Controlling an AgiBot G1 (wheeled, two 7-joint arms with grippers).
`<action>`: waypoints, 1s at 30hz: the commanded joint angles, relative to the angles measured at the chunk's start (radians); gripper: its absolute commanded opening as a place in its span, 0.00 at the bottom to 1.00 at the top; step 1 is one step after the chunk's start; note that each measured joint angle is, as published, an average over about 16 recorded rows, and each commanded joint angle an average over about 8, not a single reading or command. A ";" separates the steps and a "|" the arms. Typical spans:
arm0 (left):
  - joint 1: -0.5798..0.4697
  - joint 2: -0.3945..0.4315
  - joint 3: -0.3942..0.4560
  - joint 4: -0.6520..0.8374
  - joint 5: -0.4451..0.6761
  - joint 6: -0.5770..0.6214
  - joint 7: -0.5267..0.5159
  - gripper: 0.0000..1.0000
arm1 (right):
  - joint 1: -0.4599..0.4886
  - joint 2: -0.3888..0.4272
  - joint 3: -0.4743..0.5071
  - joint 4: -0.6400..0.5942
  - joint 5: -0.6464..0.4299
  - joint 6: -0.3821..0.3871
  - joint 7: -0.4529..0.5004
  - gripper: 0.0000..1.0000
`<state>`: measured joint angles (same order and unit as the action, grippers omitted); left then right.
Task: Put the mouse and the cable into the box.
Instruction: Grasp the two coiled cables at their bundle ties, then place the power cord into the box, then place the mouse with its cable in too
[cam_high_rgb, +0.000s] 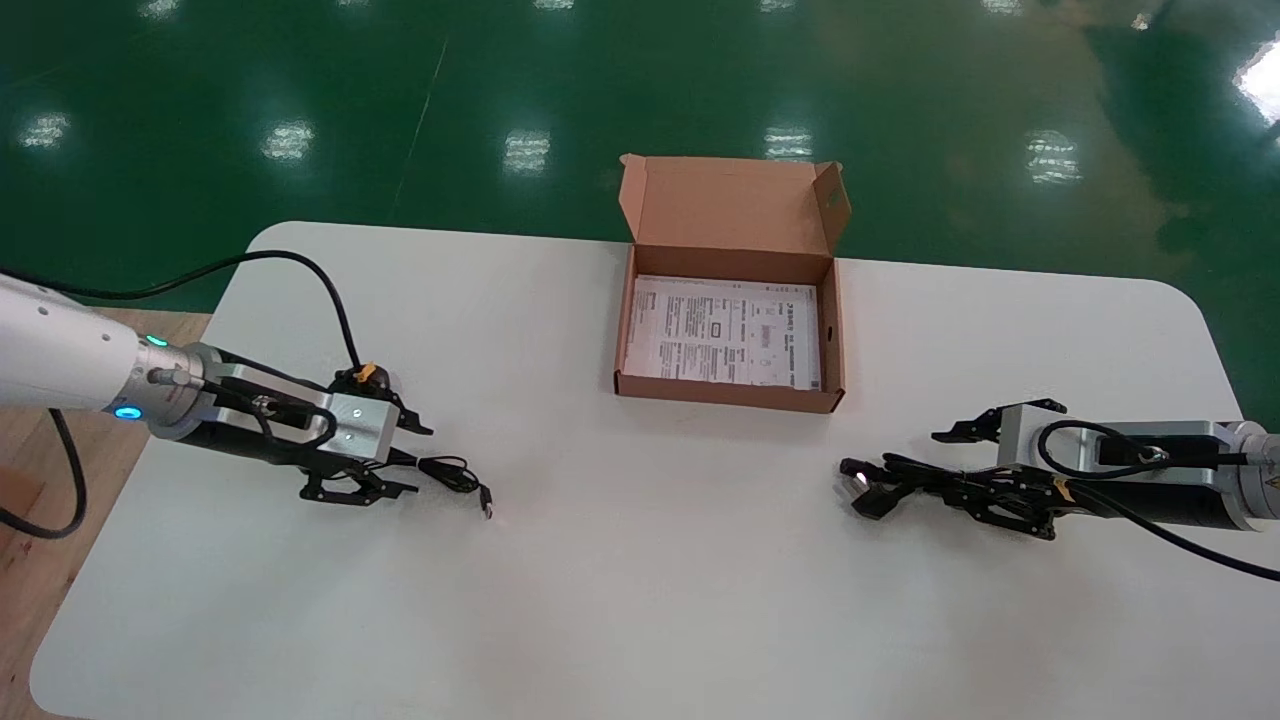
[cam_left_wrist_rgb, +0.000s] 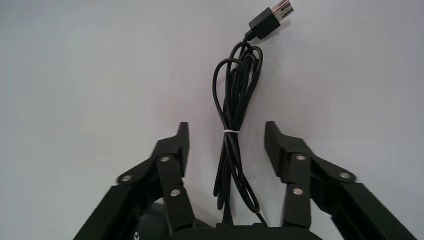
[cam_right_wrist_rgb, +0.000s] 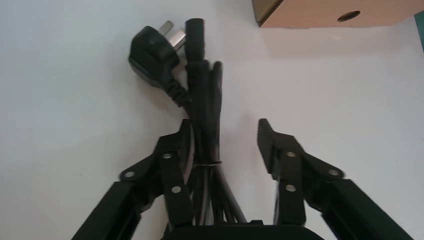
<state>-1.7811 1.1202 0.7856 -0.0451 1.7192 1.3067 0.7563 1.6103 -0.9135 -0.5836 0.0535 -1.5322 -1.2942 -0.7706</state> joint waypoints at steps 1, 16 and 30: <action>0.000 0.000 0.000 0.000 0.000 0.000 0.000 0.00 | 0.000 0.000 0.000 0.000 0.000 0.000 0.000 0.00; -0.001 -0.002 -0.003 -0.001 -0.004 0.000 -0.002 0.00 | -0.001 0.001 0.000 0.002 0.000 -0.001 0.001 0.00; -0.263 -0.123 -0.150 -0.091 -0.205 0.008 0.007 0.00 | 0.171 -0.005 0.036 0.096 0.044 0.041 0.008 0.00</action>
<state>-2.0345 1.0139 0.6370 -0.1298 1.5175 1.3010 0.7632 1.7580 -0.9486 -0.5502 0.1427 -1.4904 -1.2363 -0.7753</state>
